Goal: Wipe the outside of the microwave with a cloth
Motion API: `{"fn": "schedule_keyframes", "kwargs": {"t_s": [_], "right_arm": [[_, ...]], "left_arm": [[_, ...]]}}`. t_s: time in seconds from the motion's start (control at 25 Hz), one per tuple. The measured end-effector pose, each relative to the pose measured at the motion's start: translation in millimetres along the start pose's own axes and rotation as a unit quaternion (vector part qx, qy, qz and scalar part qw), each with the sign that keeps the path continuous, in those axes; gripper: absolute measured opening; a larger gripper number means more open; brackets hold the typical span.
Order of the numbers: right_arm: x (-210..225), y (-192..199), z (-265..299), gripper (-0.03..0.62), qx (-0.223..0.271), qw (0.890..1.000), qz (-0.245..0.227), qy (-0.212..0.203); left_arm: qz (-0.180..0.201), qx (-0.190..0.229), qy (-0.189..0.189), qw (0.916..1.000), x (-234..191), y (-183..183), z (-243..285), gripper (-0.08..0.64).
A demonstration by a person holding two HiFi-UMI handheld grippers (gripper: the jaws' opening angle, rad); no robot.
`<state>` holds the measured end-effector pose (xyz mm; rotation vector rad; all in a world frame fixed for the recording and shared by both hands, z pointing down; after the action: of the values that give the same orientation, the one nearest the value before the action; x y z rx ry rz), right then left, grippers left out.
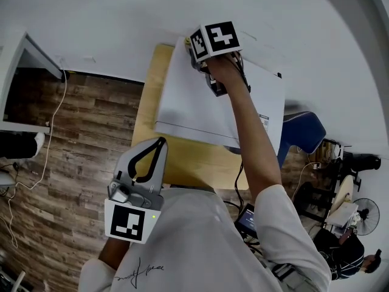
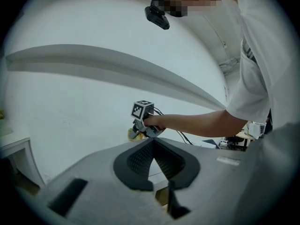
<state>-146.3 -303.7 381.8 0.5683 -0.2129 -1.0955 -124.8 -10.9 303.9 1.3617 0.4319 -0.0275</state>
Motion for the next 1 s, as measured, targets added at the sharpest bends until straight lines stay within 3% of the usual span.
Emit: {"fn": "schedule_keyframes", "kwargs": {"t_s": [0.08, 0.2, 0.28, 0.52, 0.84, 1.0], "right_arm": [[-14.4, -4.2, 0.6, 0.118, 0.007, 1.0, -0.006, -0.02], [-47.7, -9.5, -5.6, 0.118, 0.031, 0.994, 0.016, -0.105], [-55.9, -9.8, -17.6, 0.118, 0.045, 0.99, 0.026, -0.133], [-8.2, 29.9, -62.1, 0.118, 0.041, 0.997, 0.013, -0.069], [82.1, 118.4, -111.7, 0.119, 0.028, 0.995, 0.091, 0.004], [118.0, 156.4, -132.4, 0.12, 0.028, 0.99, 0.137, 0.02]], "left_arm": [[0.001, 0.006, -0.001, 1.0, 1.1, -2.2, -1.6, -0.006], [-0.001, 0.012, 0.003, 0.9999, 6.9, -2.4, -3.6, -0.006], [0.002, 0.012, 0.01, 0.9999, 12.0, -2.0, -2.3, -0.006], [0.009, 0.004, 0.035, 0.9993, 27.4, 3.4, 10.3, -0.006], [0.043, -0.007, 0.097, 0.9943, 65.2, 5.6, 37.1, -0.006], [0.026, -0.008, 0.121, 0.9923, 82.7, 7.4, 49.1, -0.006]]}}
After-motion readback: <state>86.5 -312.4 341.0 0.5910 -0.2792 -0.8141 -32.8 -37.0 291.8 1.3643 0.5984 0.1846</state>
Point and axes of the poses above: the fingertips, and each gripper's own axes: z forward along the fingers, x to its right, y out of its underside, the point moved 2 cm from there along -z, backward along the fingers, and after that the axes turned 11 degrees about -z, right-handed, at the moved point
